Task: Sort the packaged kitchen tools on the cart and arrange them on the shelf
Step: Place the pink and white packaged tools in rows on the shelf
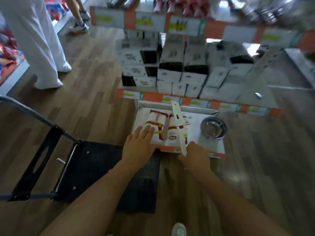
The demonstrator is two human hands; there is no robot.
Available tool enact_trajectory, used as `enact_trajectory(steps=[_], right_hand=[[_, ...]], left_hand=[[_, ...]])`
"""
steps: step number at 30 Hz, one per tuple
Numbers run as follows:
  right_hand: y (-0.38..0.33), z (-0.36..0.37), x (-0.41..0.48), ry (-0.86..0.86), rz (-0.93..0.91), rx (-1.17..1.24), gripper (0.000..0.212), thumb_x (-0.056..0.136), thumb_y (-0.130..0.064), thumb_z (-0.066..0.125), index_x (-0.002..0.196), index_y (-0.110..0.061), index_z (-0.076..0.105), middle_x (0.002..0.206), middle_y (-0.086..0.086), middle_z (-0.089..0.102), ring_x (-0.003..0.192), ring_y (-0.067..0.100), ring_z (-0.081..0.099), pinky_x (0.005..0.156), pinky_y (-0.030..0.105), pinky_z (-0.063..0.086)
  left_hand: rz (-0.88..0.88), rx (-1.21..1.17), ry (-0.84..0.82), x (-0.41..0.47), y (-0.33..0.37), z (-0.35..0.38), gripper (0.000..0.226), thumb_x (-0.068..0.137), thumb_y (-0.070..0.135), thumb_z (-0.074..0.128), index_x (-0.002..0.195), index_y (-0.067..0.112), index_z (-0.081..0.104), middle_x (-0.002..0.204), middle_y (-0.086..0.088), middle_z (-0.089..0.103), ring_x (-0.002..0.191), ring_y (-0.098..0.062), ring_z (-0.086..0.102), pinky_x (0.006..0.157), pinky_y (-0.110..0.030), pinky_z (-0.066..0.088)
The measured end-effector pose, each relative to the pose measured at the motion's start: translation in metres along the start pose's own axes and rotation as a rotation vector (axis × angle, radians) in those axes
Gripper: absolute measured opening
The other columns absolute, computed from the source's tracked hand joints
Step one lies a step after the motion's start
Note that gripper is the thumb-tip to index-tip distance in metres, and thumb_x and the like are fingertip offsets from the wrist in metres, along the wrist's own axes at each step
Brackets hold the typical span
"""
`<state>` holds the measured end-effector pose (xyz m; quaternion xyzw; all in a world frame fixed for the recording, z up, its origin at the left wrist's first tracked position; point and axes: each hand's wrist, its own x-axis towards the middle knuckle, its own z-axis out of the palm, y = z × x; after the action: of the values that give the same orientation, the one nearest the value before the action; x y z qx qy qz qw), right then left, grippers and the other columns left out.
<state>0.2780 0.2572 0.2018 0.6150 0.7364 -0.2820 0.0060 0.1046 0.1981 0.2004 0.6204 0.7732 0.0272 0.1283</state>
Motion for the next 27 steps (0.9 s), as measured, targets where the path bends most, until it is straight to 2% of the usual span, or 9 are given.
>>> enact_trajectory(steps=[2, 4, 6, 9, 12, 17, 23, 25, 27], right_hand=[[0.014, -0.028, -0.008, 0.041, -0.022, -0.001, 0.033, 0.085, -0.034, 0.060, 0.106, -0.009, 0.055, 0.106, 0.009, 0.063, 0.100, 0.025, 0.061, 0.077, 0.027, 0.046], [0.030, -0.054, -0.016, 0.052, -0.022, -0.018, 0.033, 0.086, -0.041, 0.058, 0.098, -0.010, 0.054, 0.104, 0.008, 0.063, 0.098, 0.025, 0.061, 0.074, 0.029, 0.046], [0.044, -0.082, -0.024, 0.061, -0.002, -0.063, 0.031, 0.087, -0.036, 0.058, 0.101, -0.009, 0.052, 0.108, 0.010, 0.061, 0.100, 0.026, 0.059, 0.073, 0.030, 0.041], [0.060, -0.120, -0.030, 0.124, 0.019, -0.027, 0.040, 0.085, -0.031, 0.063, 0.116, -0.008, 0.052, 0.116, 0.010, 0.061, 0.105, 0.027, 0.059, 0.080, 0.030, 0.046], [0.075, -0.151, -0.036, 0.165, 0.028, 0.011, 0.031, 0.082, -0.031, 0.065, 0.105, -0.010, 0.059, 0.110, 0.009, 0.066, 0.097, 0.025, 0.063, 0.067, 0.025, 0.043], [0.102, -0.204, -0.055, 0.283, -0.023, 0.061, 0.023, 0.082, -0.028, 0.065, 0.095, -0.009, 0.065, 0.087, 0.003, 0.064, 0.082, 0.018, 0.062, 0.046, 0.014, 0.025], [0.124, -0.250, -0.060, 0.347, -0.019, 0.051, 0.017, 0.078, -0.032, 0.066, 0.079, -0.015, 0.064, 0.080, 0.000, 0.065, 0.074, 0.018, 0.059, 0.048, 0.018, 0.031], [0.128, -0.260, -0.055, 0.364, 0.003, 0.061, 0.029, 0.077, -0.035, 0.066, 0.086, -0.008, 0.065, 0.084, 0.001, 0.068, 0.077, 0.019, 0.062, 0.055, 0.022, 0.042], [0.128, -0.271, -0.052, 0.400, 0.012, 0.052, 0.032, 0.076, -0.035, 0.067, 0.092, -0.008, 0.064, 0.092, 0.005, 0.070, 0.086, 0.022, 0.064, 0.064, 0.024, 0.041]], left_hand=[[0.058, -0.020, 0.072, 0.003, 0.023, -0.020, 0.057, 0.089, 0.034, 0.055, 0.139, 0.013, 0.040, 0.146, -0.006, 0.041, 0.135, -0.028, 0.038, 0.099, -0.045, 0.042], [0.073, -0.017, 0.122, 0.005, 0.046, -0.034, 0.052, 0.086, 0.038, 0.053, 0.130, 0.010, 0.053, 0.133, -0.009, 0.055, 0.122, -0.032, 0.053, 0.086, -0.046, 0.051], [0.072, -0.022, 0.124, 0.007, 0.069, -0.049, 0.056, 0.091, 0.042, 0.039, 0.137, 0.011, 0.043, 0.143, -0.007, 0.045, 0.131, -0.030, 0.043, 0.095, -0.047, 0.046], [0.042, -0.064, 0.099, 0.012, 0.106, -0.063, 0.059, 0.097, 0.039, 0.036, 0.148, 0.016, 0.016, 0.156, -0.002, 0.017, 0.144, -0.023, 0.013, 0.113, -0.044, 0.026], [0.034, -0.052, 0.090, 0.011, 0.145, -0.079, 0.062, 0.098, 0.042, 0.030, 0.149, 0.019, 0.004, 0.158, 0.001, 0.004, 0.146, -0.020, 0.003, 0.116, -0.041, 0.017], [0.083, -0.068, 0.129, 0.015, 0.213, -0.104, 0.062, 0.096, 0.046, 0.031, 0.148, 0.021, 0.008, 0.158, 0.002, 0.010, 0.145, -0.020, 0.006, 0.116, -0.041, 0.018], [0.149, -0.011, 0.195, 0.025, 0.263, -0.132, 0.064, 0.095, 0.050, 0.030, 0.148, 0.021, 0.010, 0.156, 0.001, 0.016, 0.144, -0.022, 0.012, 0.115, -0.040, 0.022], [0.168, -0.008, 0.212, 0.031, 0.272, -0.140, 0.063, 0.095, 0.049, 0.031, 0.148, 0.020, 0.010, 0.156, 0.000, 0.016, 0.144, -0.021, 0.012, 0.114, -0.041, 0.022], [0.183, -0.020, 0.224, 0.038, 0.277, -0.146, 0.063, 0.096, 0.048, 0.032, 0.148, 0.020, 0.011, 0.156, 0.001, 0.016, 0.144, -0.021, 0.010, 0.113, -0.041, 0.022]])
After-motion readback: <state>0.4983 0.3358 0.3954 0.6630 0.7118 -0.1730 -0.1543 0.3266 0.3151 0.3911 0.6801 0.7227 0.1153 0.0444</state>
